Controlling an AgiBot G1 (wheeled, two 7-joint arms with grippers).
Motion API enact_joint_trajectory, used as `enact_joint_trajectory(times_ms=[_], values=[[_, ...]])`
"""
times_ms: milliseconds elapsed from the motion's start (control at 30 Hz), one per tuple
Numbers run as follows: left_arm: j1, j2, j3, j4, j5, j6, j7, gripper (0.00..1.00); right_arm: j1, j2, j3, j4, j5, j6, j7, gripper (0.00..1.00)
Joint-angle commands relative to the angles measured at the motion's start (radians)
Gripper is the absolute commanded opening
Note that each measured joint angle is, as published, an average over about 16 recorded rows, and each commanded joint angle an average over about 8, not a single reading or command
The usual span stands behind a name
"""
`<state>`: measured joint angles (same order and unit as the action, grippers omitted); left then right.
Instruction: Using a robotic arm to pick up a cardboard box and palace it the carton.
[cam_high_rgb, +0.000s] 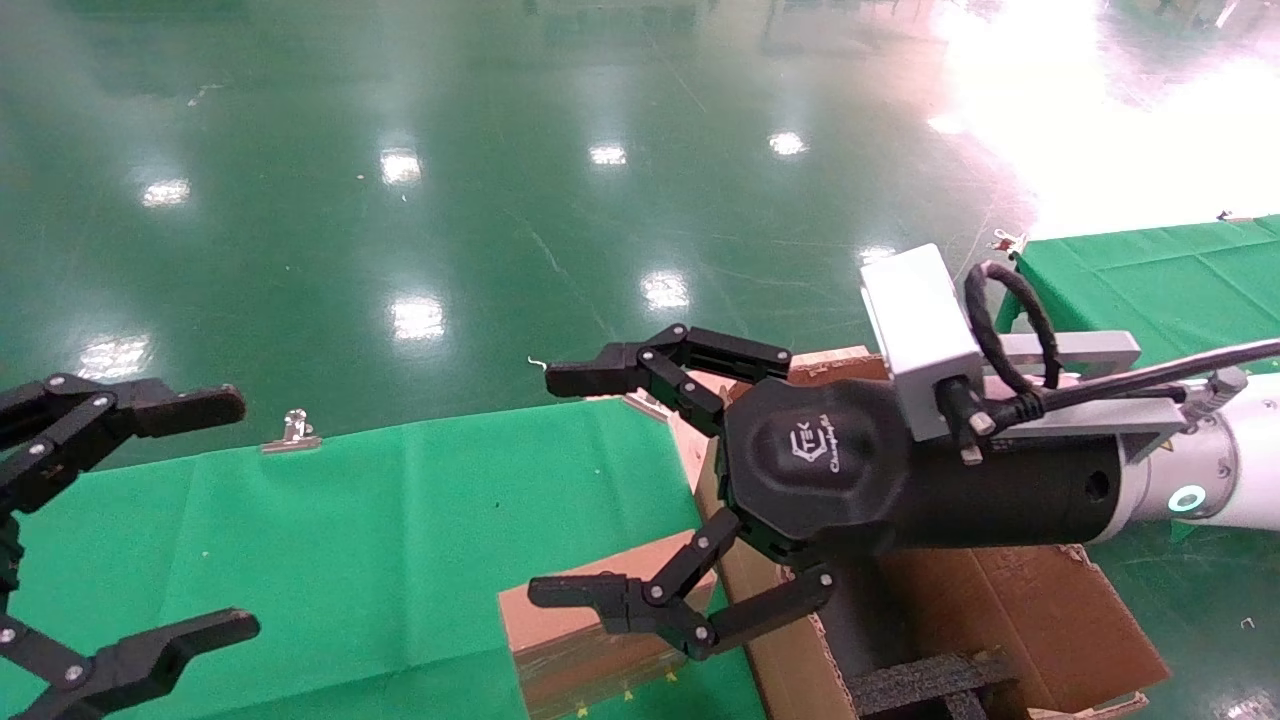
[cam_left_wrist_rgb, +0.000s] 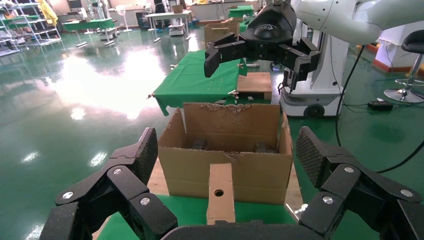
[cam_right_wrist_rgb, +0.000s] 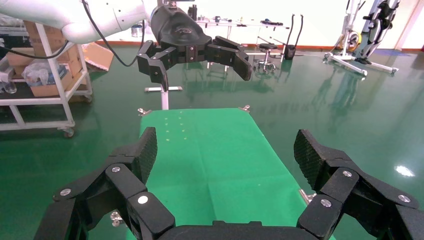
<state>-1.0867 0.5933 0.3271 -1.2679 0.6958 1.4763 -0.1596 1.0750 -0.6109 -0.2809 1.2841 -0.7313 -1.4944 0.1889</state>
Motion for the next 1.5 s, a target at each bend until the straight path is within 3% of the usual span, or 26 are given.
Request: enact_joint_trajectory(times_ms=[33,567,833,1200,1500], values=[[0.0,0.0,0.0,0.0,0.0,0.0,0.0,1.0,0.0,0.0,0.0,0.0,0.0,0.0,0.0,1.0],[0.0,0.0,0.0,0.0,0.0,0.0,0.0,0.99,0.0,0.0,0.0,0.0,0.0,0.0,0.0,1.0],[0.0,0.0,0.0,0.0,0.0,0.0,0.0,0.0,0.0,0.0,0.0,0.0,0.0,0.0,0.0,1.0],[0.0,0.0,0.0,0.0,0.0,0.0,0.0,0.0,0.006,0.002,-0.011,-0.01,-0.018,-0.005,0.008,1.0],[0.0,0.0,0.0,0.0,0.0,0.0,0.0,0.0,0.154,-0.024,-0.145,-0.103,-0.249,-0.068,0.074,1.0]])
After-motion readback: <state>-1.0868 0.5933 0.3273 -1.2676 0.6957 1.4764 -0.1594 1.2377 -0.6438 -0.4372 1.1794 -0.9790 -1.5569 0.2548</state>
